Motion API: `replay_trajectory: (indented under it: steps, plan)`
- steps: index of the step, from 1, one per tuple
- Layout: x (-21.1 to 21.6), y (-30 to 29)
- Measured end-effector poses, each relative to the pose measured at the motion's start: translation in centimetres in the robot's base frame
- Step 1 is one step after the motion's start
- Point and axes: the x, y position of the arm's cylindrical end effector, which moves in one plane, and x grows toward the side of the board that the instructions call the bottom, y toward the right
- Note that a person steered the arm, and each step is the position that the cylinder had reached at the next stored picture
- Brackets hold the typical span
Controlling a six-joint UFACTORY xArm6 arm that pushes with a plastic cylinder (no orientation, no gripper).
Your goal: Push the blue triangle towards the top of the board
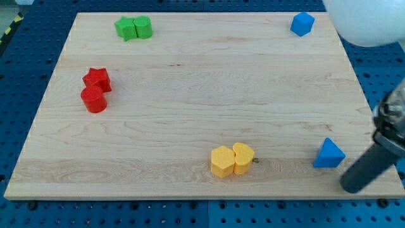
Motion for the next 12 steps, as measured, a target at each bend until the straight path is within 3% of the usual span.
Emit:
replay_trajectory:
  steps: [2, 4, 6, 8, 10, 12]
  plan:
    - [-5.8, -2.2]
    - [-7.8, 2.0]
    - [-12.7, -0.9]
    - [-10.7, -3.6]
    - [-15.7, -3.7]
    - [-17.5, -8.0]
